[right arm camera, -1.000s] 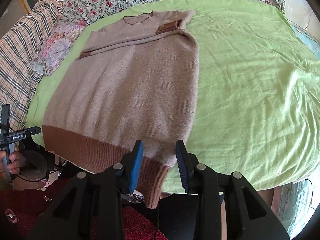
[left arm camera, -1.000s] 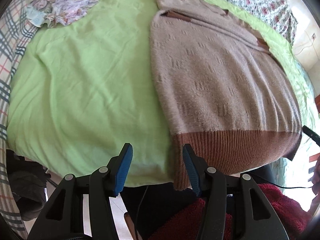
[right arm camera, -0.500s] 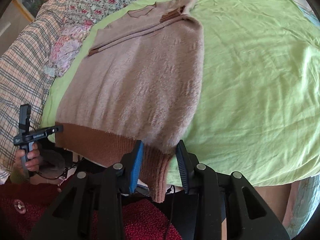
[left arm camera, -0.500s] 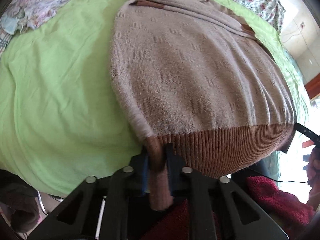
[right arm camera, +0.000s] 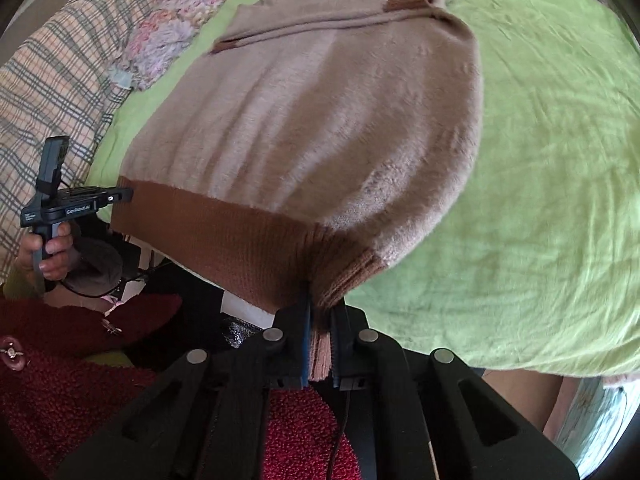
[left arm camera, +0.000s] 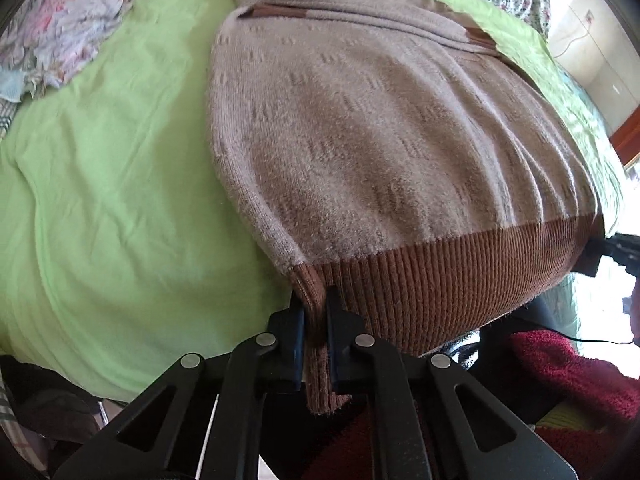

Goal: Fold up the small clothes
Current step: 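Grasp the brown hem with the left gripper while the right gripper grasps it too, then lift the hem with both grippers and fold it toward the collar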

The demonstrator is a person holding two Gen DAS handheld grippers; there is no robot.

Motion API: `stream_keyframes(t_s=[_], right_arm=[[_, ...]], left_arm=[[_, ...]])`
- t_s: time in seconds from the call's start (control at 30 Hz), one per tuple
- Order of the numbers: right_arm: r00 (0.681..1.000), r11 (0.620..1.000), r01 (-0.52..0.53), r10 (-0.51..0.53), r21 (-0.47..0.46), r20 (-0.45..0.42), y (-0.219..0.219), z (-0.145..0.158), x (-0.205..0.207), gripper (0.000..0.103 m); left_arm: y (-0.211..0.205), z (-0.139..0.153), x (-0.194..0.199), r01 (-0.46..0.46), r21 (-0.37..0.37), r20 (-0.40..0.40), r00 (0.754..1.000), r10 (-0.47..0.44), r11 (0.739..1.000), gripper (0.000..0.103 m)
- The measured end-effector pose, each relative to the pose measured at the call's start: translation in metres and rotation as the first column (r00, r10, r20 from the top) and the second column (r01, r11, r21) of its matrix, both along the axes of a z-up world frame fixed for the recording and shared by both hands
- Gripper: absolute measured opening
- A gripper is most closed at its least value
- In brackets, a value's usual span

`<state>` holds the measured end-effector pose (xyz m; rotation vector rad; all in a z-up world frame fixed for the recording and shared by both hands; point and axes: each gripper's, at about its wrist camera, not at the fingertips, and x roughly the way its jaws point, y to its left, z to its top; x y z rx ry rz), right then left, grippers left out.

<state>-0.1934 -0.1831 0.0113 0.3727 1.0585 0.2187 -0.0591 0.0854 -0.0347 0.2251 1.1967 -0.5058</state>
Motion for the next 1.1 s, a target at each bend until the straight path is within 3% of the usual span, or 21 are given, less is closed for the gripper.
stream_keyframes(t_s=[0.2,0.47,0.63,0.83,1.1], right_arm=[[0.995,0.999,0.005,-0.008,0.033,0.101,-0.013,0.036,0.012,0.008],[0.966,0.995,0.091,-0.1,0.048,0.24,-0.051,0.079,0.061,0.008],[0.938,0.981,0.183,-0.194,0.065,0.289,-0.08,0.093,0.113,0.008],[0.913,0.971,0.24,-0.23,0.013,0.338,-0.116,0.105,0.189,0.008],[0.9,0.954,0.291,-0.249,-0.068,0.357,-0.15,0.105,0.286,0.008]], left_arm=[[0.008,0.024,0.003,-0.024,-0.066,0.039,0.999,0.027,0.997,0.006],[-0.004,0.081,0.05,-0.033,-0.14,0.189,0.98,0.06,0.99,0.006],[-0.028,0.103,0.116,-0.068,-0.157,0.264,0.959,0.108,0.985,0.005],[-0.048,0.122,0.193,-0.093,-0.187,0.311,0.939,0.149,0.978,0.005],[-0.093,0.113,0.307,-0.118,-0.148,0.309,0.938,0.159,0.982,0.005]])
